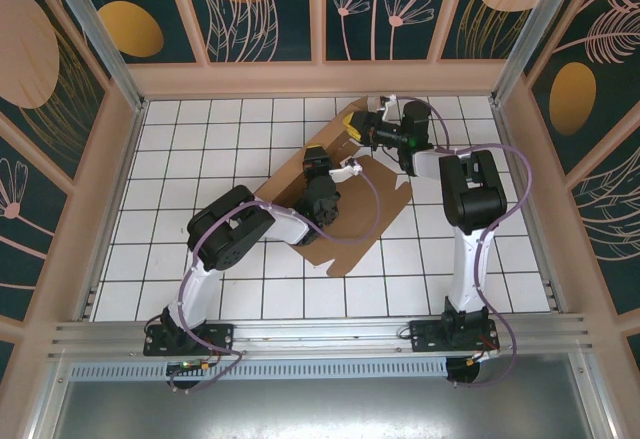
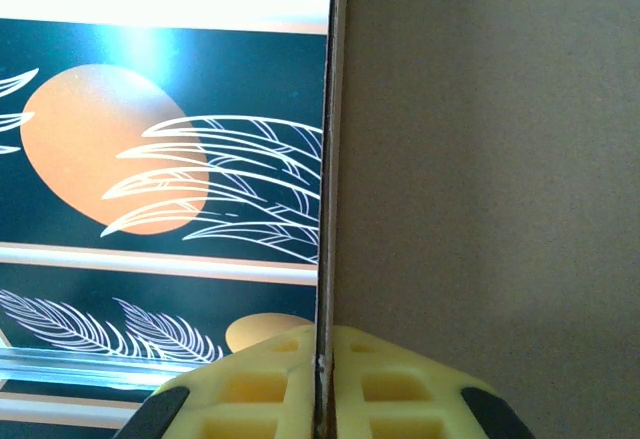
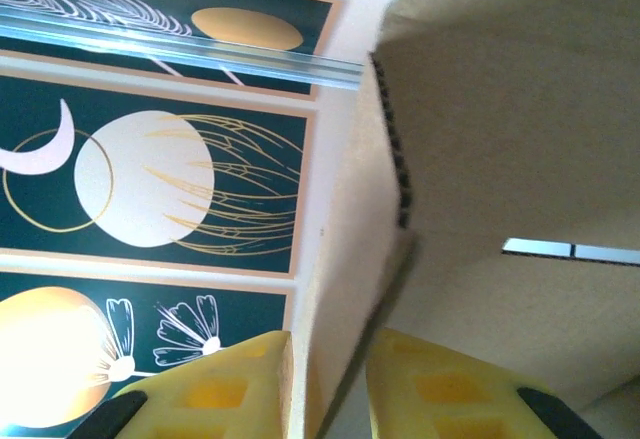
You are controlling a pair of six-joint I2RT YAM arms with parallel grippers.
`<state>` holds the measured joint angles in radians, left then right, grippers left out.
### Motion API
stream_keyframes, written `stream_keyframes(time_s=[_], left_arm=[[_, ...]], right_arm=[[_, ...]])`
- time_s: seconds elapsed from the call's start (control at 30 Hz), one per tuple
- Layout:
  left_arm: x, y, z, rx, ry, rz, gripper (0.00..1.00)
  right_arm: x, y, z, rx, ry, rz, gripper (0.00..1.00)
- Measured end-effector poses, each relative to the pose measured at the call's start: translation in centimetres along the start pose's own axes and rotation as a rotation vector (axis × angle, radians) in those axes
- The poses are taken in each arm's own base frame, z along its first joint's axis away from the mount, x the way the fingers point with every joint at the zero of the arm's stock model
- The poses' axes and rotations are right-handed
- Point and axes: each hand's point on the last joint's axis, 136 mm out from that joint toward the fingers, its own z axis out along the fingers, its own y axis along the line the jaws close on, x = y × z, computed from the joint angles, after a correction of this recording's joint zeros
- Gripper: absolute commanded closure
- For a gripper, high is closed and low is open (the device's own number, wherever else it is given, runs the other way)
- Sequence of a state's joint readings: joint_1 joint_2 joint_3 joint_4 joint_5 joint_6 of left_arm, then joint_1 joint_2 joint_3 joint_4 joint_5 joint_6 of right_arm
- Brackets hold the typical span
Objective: Fold the paper box
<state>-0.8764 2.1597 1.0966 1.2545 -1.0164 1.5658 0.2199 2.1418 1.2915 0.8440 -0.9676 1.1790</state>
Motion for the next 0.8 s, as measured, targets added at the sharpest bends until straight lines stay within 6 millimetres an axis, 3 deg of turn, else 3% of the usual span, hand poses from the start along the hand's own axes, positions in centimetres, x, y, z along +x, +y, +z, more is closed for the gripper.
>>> stream_keyframes(time_s=[0.1,0.2,0.33,0.47,0.63,0.8], left_arm=[[0.0,0.0,0.0,0.0,-0.002,0.0,0.88],[0.0,0.0,0.0,0.001,-0.003,-0.007,0.77],[0.0,-0.4,0.0,0.014,0.001,-0.003,0.39],[0.3,-0.8,-0.2,0.035,0.02,-0.018,0.18],[0.0,-0.1,-1.2,0.125,0.05,-0.115,0.1],[-2.1,3.9,-2.2,0.271,0.024,-0.397,0.09]], right_arm=[[-0.1,0.3,0.0,-0.018,-0.005,-0.001,0.89],[-0.2,0.4,0.0,-0.02,-0.007,0.014,1.0],[-0.2,0.4,0.1,-0.022,-0.01,0.018,1.0],[-0.3,0.1,0.0,-0.017,-0.026,0.019,1.0],[-0.3,-0.3,-0.5,-0.02,-0.062,0.01,1.0],[-0.6,-0.4,-1.4,-0.017,-0.116,0.005,1.0]])
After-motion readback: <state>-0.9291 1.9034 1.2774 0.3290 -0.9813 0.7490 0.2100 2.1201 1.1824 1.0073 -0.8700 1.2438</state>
